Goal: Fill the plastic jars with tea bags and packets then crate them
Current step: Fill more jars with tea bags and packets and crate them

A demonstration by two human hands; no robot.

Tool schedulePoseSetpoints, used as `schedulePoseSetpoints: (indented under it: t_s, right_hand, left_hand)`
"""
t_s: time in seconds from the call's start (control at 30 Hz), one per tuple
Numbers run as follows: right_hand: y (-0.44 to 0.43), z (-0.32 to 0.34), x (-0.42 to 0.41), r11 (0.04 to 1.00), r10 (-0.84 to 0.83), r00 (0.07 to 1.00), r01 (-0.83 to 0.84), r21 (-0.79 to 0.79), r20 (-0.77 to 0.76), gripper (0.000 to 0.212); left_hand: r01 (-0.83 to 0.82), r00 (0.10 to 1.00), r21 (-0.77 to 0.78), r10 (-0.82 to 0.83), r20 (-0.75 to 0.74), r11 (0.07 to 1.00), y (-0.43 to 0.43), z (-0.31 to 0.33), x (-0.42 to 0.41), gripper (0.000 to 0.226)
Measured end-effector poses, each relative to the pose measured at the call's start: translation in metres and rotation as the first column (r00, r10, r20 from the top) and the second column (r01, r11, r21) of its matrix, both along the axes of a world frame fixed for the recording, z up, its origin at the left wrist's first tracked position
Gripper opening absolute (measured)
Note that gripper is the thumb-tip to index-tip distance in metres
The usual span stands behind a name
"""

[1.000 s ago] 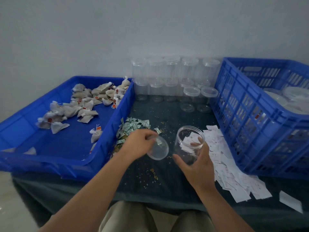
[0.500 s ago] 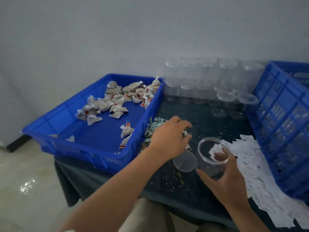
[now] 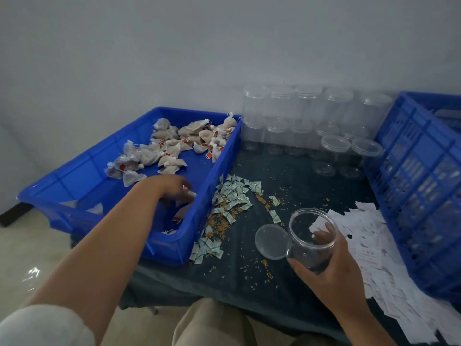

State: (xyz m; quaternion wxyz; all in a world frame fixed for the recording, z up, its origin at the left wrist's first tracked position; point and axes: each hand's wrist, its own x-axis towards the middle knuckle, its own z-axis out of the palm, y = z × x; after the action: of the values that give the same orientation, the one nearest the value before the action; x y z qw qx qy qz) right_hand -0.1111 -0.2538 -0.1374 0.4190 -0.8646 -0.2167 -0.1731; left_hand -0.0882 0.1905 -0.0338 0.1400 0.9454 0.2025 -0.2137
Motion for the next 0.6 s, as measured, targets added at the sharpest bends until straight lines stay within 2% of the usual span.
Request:
schedulePoseSetpoints:
  t_s: [0.07,0.2,0.3,0.4,0.5,0.6]
  right_hand:
    - [0.001,0.001,0.0,1.0,0.005,1.0,-0.005,0.002,-0.009,0.113]
    - [0.004,0.007,-0.004,1.0,-0.009,1.0,0.009,0.005,-0.013,0.114]
    - [0.003,0.008,-0.005,1.0,-0.025,1.0,0.025,-0.007,-0.019,0.114]
    - [0.002,0.008,-0.005,0.999,-0.032,0.999,0.032,-0.02,-0.017,0.113]
    - [0.001,0.006,-0.004,0.999,-0.038,0.999,0.038,-0.027,-0.022,0.11]
    - [0.0,0.003,-0.002,0.999,-0.046,0.999,0.045,-0.03,-0.022,0.111]
  left_hand:
    - [0.027,0.998,-0.008,-0.026,0.064,1.0,0.005,-0.004,0.003,0.058]
    - [0.107,0.985,0.025,-0.103,-0.141,0.994,-0.001,-0.013,0.008,0.041]
    - [0.139,0.983,0.044,-0.133,-0.125,0.989,-0.005,-0.014,0.011,0.02]
    - [0.153,0.983,0.033,-0.149,-0.111,0.988,-0.009,-0.013,0.01,0.022]
    - [0.108,0.992,-0.04,-0.11,-0.056,0.993,-0.005,-0.015,0.01,0.019]
    - [-0.008,0.999,-0.224,-0.001,-0.043,0.975,0.002,-0.011,0.005,0.019]
